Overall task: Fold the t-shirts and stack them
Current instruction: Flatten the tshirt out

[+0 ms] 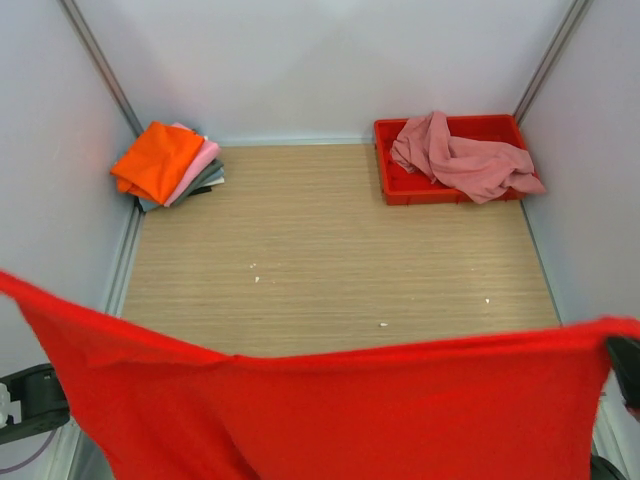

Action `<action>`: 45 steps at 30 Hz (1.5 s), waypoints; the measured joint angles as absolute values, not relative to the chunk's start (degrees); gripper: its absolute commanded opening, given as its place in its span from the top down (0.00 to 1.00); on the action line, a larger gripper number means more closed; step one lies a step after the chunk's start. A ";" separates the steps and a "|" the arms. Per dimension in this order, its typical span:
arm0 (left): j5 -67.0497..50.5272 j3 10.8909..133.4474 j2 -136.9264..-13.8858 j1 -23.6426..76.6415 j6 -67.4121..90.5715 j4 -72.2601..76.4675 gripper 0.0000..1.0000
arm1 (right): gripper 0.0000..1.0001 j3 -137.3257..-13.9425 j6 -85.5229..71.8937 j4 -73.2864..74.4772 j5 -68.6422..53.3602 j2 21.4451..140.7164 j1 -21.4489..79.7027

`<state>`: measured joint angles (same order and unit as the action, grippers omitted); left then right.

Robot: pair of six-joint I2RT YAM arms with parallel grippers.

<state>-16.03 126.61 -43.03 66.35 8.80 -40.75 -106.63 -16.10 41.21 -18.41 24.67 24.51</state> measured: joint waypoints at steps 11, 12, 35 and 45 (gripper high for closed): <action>24.56 97.34 -43.77 73.32 3.46 -42.44 1.00 | 0.99 -73.41 -17.10 42.39 5.85 39.40 24.38; 28.95 92.12 -43.40 74.78 3.11 -41.80 1.00 | 0.99 -70.11 -17.91 41.71 7.03 42.39 24.38; 13.04 149.45 -141.78 13.91 9.02 -47.57 0.01 | 0.00 -86.04 -23.77 35.14 18.22 111.90 6.98; 8.60 121.14 -128.57 17.76 16.10 -53.04 0.00 | 0.00 -76.84 -23.75 37.43 17.98 101.19 8.23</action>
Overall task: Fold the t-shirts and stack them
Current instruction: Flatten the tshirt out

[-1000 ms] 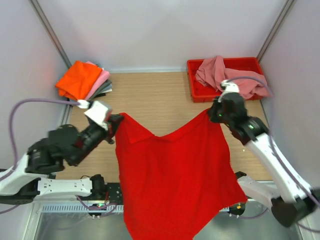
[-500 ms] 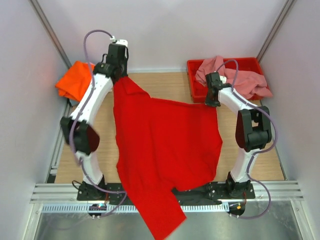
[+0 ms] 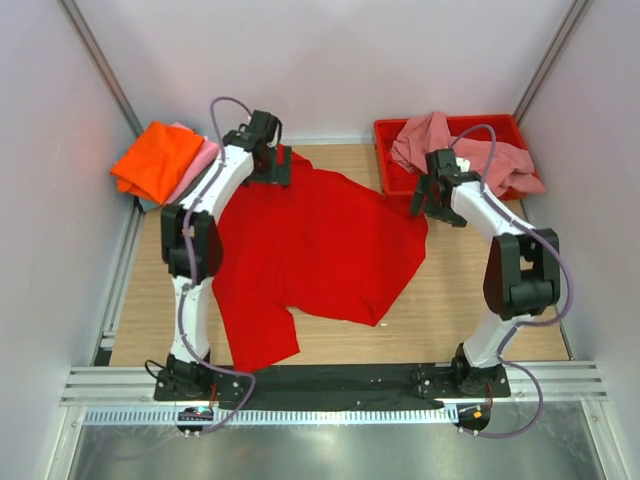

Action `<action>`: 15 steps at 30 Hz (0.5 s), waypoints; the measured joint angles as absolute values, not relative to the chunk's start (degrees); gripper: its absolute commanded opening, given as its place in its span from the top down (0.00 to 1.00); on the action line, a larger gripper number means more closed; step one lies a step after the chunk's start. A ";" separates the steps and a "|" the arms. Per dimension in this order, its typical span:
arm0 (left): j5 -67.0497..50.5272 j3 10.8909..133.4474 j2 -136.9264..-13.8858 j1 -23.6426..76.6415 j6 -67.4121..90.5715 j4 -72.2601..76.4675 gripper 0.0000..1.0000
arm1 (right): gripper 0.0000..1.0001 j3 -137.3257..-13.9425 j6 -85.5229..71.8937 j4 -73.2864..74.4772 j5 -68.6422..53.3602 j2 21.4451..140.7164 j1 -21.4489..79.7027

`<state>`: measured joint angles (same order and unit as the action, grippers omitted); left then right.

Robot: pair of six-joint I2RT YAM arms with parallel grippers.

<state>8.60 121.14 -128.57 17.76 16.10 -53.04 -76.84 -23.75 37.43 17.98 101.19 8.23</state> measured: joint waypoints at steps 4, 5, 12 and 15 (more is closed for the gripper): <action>12.29 110.26 -110.59 18.74 18.46 -50.52 0.00 | 0.00 -73.21 -24.27 37.30 16.99 92.03 11.44; 13.06 106.19 -105.56 18.74 19.35 -49.95 0.00 | 0.00 -72.38 -24.38 36.69 16.10 89.82 12.97; 14.92 80.25 -88.25 17.74 27.07 -43.27 0.00 | 0.08 -67.83 -26.13 28.21 -2.63 85.14 20.91; 12.67 70.08 -90.26 17.50 31.24 -39.99 0.00 | 0.10 -66.76 -26.96 27.40 -5.72 88.31 22.83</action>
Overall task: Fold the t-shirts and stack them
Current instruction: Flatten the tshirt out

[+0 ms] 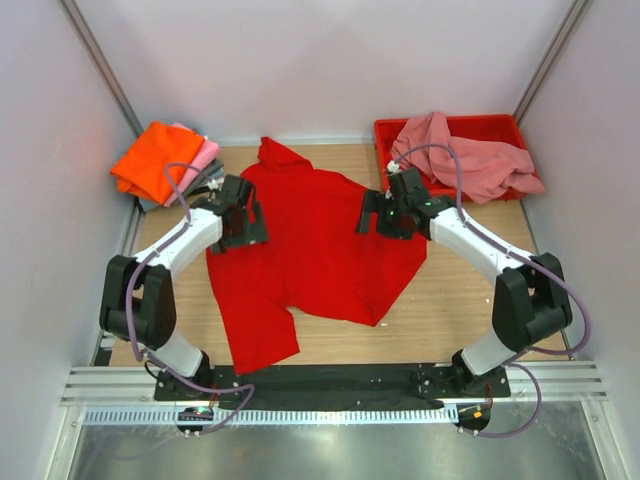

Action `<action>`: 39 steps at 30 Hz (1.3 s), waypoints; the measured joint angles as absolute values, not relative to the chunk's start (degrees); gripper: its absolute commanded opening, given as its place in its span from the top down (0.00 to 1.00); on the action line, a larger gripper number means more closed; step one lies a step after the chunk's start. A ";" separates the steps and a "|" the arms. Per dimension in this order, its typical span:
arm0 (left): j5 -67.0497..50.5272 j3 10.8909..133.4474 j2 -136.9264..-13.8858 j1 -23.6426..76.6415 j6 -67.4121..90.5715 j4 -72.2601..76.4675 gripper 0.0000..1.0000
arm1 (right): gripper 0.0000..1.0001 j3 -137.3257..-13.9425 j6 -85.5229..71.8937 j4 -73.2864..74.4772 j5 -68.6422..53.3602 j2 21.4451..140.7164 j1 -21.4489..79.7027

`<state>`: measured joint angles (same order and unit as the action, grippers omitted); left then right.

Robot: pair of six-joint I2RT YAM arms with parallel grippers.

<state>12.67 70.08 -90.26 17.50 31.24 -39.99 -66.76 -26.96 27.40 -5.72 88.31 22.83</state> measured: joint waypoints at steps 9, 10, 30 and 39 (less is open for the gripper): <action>8.84 54.83 -90.89 17.52 39.53 -34.48 0.07 | 0.15 -57.78 -27.40 28.77 -4.12 90.80 30.55; 8.67 53.60 -90.35 17.54 40.25 -33.91 0.08 | 0.16 -56.77 -27.59 29.10 -2.94 90.76 31.73; 11.66 31.05 -61.14 33.26 58.15 -39.31 0.10 | 0.39 -58.26 -31.68 34.87 14.83 94.26 46.76; 12.71 28.38 -54.65 34.13 61.06 -41.95 0.10 | 0.63 -59.66 -32.42 35.83 18.00 98.52 49.25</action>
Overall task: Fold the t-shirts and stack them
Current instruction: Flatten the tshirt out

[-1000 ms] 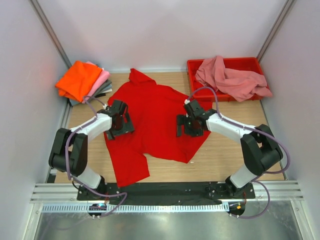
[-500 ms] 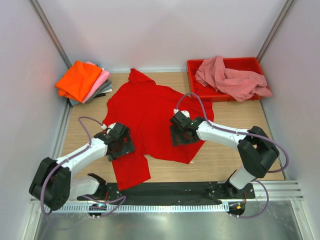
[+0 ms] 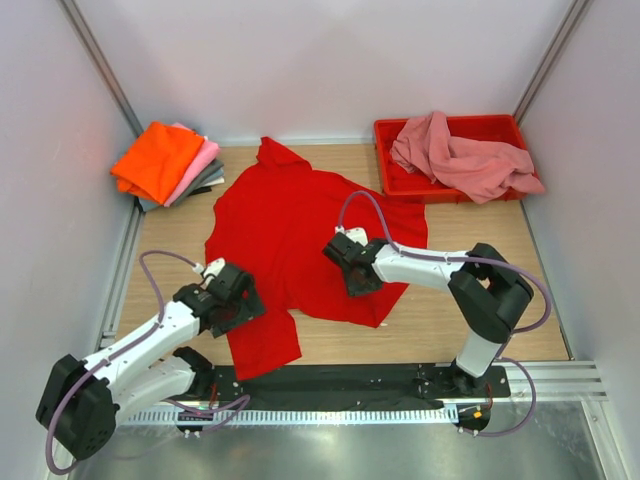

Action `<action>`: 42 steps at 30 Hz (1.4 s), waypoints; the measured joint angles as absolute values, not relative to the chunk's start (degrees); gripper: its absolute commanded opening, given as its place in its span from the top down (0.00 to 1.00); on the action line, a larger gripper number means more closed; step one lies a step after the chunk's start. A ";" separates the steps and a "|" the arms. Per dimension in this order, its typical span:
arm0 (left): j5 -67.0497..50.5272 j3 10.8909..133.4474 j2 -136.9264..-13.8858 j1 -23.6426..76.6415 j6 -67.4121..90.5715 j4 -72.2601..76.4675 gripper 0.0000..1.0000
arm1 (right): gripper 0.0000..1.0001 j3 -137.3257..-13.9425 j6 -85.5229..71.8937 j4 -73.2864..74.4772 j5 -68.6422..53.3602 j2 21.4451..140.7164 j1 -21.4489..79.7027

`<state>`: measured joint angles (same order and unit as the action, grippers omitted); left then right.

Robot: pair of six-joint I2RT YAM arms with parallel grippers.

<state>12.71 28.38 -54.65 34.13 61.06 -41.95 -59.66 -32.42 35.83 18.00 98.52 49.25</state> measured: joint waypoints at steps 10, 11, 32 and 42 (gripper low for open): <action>14.15 26.92 -53.49 34.17 61.10 -42.46 0.11 | 0.92 -59.61 -33.54 38.44 21.08 97.82 49.34; 14.17 26.63 -53.52 34.17 61.10 -42.48 0.11 | 0.93 -59.44 -33.71 38.87 21.37 97.01 49.39; 13.98 28.23 -52.80 34.50 59.53 -42.83 0.11 | 0.00 -33.65 -66.87 58.59 29.78 34.68 49.39; 15.70 44.07 -67.59 33.23 51.72 -33.45 0.04 | 0.00 -45.32 -59.72 52.34 31.44 50.30 49.39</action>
<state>15.70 44.07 -67.59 33.23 51.72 -33.45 -45.32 -59.72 52.34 31.44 50.30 49.39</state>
